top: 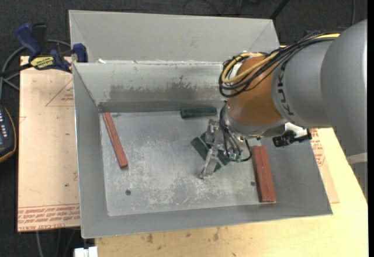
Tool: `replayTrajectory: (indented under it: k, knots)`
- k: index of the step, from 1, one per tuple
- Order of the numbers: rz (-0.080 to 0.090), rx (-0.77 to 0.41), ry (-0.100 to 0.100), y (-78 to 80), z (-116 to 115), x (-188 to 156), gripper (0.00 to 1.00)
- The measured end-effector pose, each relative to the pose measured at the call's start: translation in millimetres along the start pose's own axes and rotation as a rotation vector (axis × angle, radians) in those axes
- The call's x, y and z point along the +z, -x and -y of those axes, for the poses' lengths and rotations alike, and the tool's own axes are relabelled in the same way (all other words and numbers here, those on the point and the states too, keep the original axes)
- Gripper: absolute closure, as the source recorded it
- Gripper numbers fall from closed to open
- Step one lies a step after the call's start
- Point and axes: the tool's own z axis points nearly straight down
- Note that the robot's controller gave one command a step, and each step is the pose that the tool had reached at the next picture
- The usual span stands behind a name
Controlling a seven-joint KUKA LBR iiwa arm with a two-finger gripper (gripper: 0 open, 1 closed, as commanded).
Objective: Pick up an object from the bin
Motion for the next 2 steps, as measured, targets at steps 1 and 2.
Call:
replayTrajectory:
  k: [1,2]
  knots:
    - [0.003,0.0,0.001,1.4,0,-3,1.0]
    - [0.001,0.151,0.002,-6.6,19,-3,1.0]
